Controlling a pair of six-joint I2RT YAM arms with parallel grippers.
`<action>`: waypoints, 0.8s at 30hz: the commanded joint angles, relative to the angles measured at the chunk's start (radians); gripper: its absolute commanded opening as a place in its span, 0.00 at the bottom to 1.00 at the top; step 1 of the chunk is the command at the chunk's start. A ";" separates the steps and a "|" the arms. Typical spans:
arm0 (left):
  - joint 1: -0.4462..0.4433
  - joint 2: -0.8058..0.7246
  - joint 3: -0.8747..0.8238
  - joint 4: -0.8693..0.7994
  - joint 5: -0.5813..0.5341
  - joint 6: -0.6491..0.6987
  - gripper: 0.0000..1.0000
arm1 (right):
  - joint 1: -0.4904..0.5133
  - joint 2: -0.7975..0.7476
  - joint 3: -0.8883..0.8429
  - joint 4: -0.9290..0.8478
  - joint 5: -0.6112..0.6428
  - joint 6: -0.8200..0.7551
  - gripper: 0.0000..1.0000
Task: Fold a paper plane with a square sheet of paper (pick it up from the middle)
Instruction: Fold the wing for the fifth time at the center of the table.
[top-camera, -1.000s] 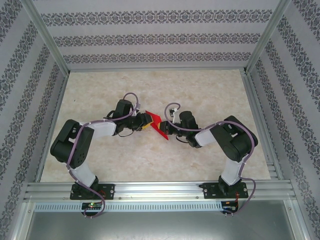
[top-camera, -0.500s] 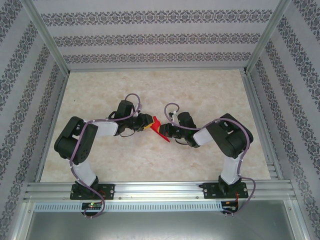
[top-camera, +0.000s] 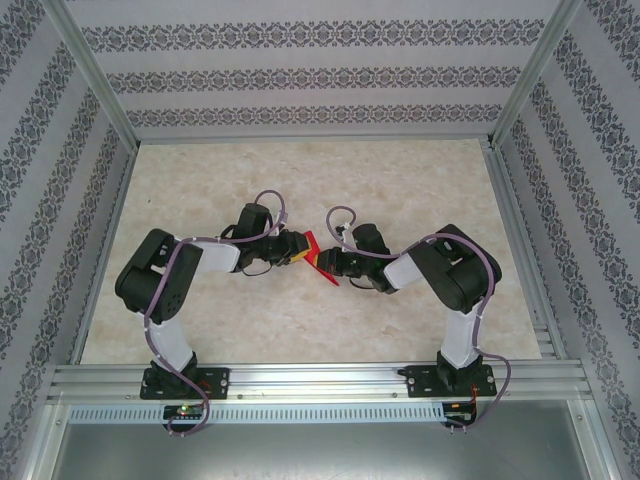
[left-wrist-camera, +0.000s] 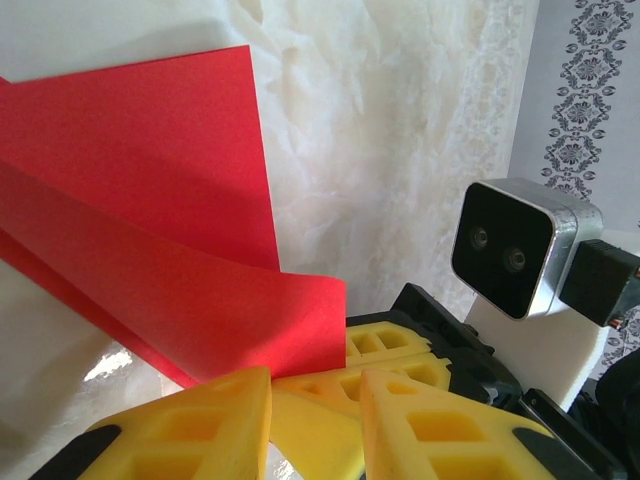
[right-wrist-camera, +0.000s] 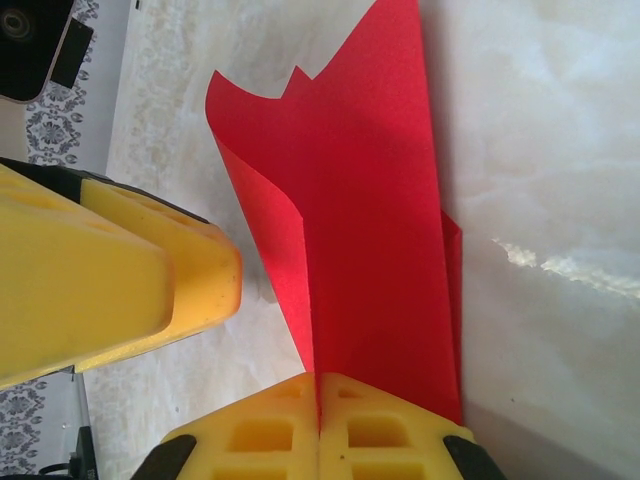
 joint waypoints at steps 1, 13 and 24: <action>-0.012 0.024 0.019 0.050 0.023 0.005 0.31 | 0.005 0.017 0.017 -0.031 -0.015 -0.022 0.02; -0.013 0.075 0.052 0.014 0.006 0.015 0.26 | 0.002 -0.024 0.026 -0.087 -0.021 -0.030 0.09; -0.013 0.081 0.062 -0.035 -0.011 0.029 0.25 | -0.004 -0.125 0.034 -0.212 -0.028 -0.055 0.22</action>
